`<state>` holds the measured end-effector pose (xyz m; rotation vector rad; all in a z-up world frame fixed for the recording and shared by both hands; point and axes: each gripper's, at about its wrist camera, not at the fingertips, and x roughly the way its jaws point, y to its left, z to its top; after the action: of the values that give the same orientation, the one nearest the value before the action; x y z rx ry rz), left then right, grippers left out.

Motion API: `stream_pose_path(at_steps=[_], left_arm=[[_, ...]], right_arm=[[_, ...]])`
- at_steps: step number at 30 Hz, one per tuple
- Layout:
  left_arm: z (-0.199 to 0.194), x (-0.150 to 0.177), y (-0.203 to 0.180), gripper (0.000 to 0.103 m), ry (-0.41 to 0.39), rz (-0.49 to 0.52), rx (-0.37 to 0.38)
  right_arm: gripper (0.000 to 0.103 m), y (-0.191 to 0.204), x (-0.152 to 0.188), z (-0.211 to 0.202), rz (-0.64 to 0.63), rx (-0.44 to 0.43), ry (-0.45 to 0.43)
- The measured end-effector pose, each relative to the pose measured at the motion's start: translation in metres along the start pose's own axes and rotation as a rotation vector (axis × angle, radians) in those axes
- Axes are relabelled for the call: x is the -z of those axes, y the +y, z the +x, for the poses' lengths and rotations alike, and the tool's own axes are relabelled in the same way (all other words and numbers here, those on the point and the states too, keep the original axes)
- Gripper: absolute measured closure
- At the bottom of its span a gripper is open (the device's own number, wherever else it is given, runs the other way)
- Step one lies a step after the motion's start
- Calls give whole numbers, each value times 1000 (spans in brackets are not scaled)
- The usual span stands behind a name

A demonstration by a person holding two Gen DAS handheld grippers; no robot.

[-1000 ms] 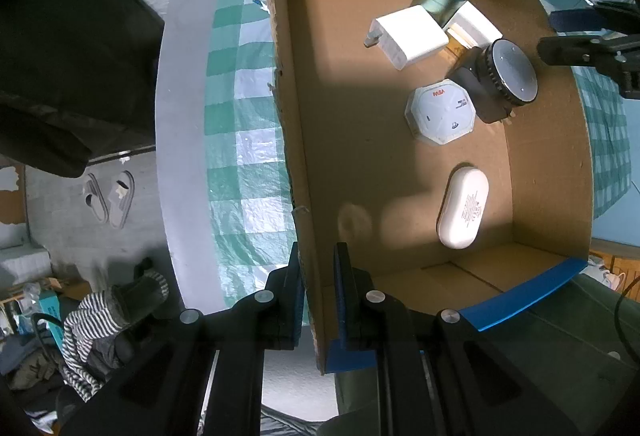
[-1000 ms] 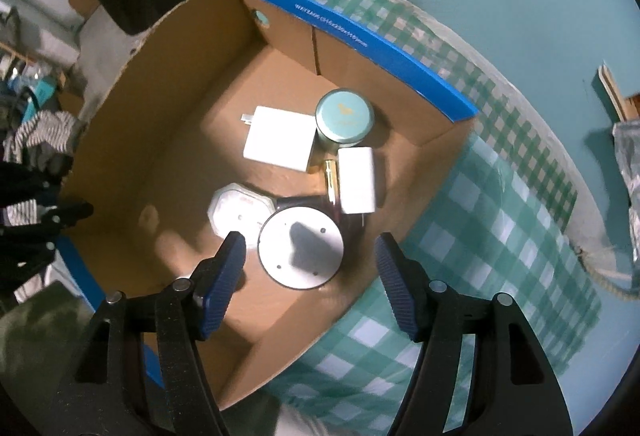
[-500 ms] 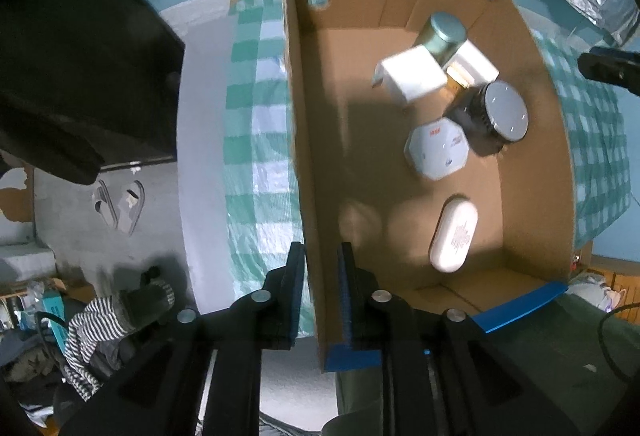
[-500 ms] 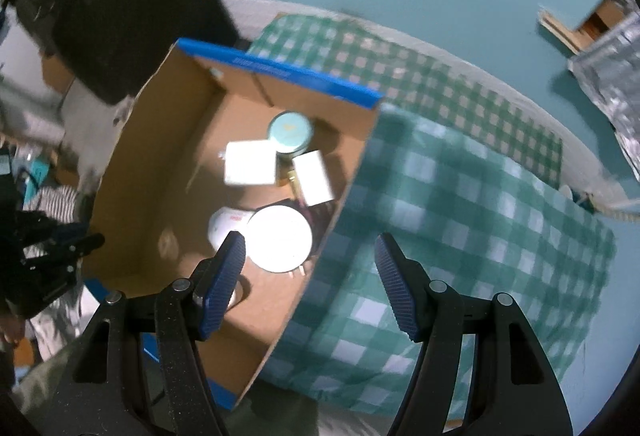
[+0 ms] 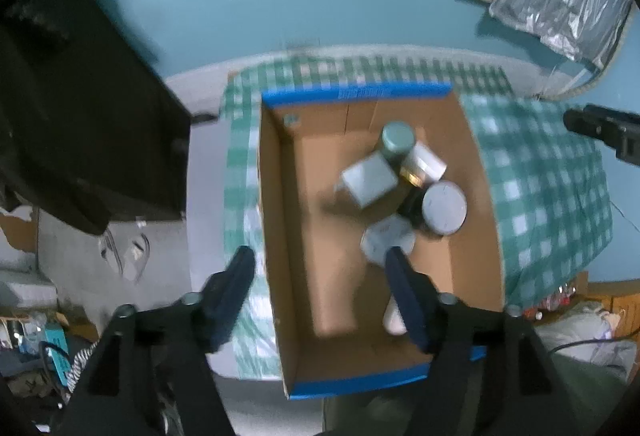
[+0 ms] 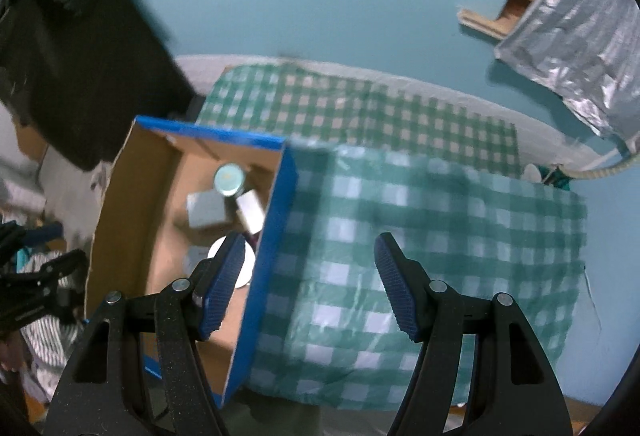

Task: Organize rigid objects

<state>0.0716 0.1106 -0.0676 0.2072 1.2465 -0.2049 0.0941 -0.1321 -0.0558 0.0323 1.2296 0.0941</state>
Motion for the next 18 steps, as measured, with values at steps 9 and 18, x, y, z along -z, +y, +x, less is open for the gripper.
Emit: stream_pose_path(at_steps=[9,18], left_arm=[[-33,-21,-12,16,-82,-12,-13],[-70,-26,-24,9,-203,-48,-27]], right_arm=[[36,-23,-1,-50,63,22,-140],[36,-34,1,-89,59,55,-246]])
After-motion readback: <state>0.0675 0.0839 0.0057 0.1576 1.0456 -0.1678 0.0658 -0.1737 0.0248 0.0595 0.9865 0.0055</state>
